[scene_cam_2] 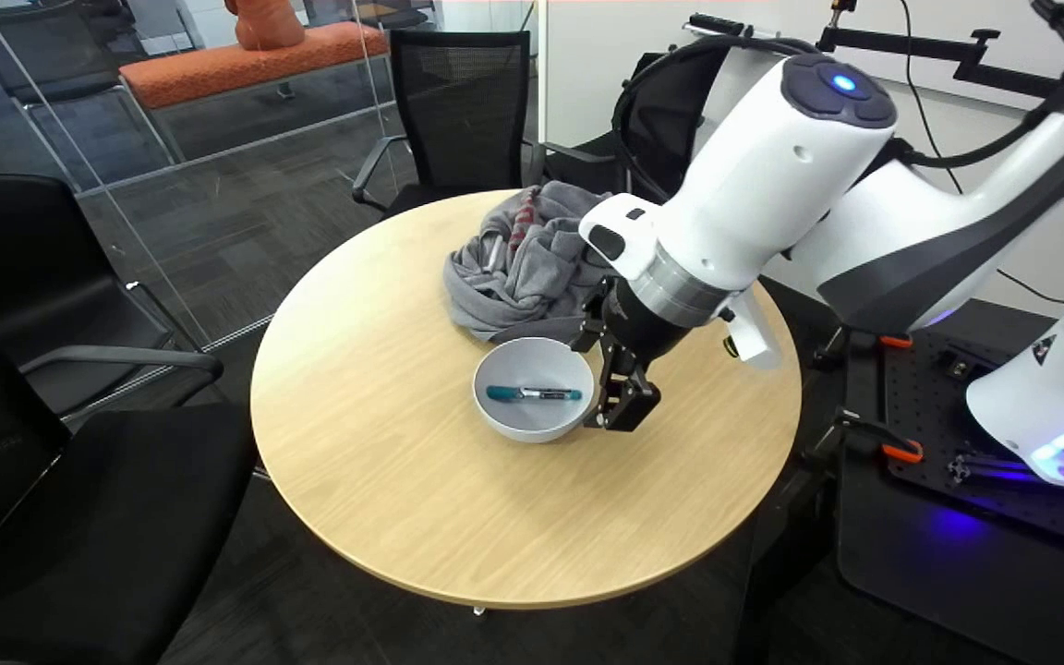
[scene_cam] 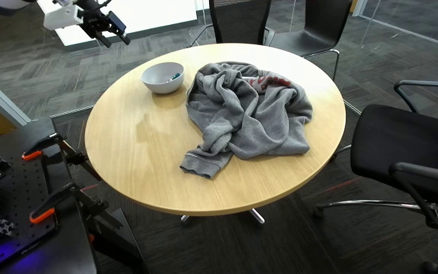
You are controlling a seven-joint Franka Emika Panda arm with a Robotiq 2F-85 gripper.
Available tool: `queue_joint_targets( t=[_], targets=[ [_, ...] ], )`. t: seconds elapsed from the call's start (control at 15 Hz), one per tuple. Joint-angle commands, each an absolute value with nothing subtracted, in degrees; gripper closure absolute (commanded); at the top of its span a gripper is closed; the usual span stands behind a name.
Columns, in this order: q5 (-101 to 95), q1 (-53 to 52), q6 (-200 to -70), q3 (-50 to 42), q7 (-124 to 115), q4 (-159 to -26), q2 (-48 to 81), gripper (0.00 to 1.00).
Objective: Put the marker in the bowl
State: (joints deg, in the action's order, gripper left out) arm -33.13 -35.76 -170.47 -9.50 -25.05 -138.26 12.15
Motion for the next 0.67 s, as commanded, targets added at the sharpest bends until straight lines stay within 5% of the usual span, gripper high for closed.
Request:
queue_joint_targets(
  t=[0.0, 0.6],
  targets=[
    [-41.2, -39.2, -172.9, -13.2, -32.3, -142.4, 8.0, 0.0],
    [-44.1, -38.9, -173.1, -12.7, -34.0, -141.2, 9.6, 0.0]
  ],
)
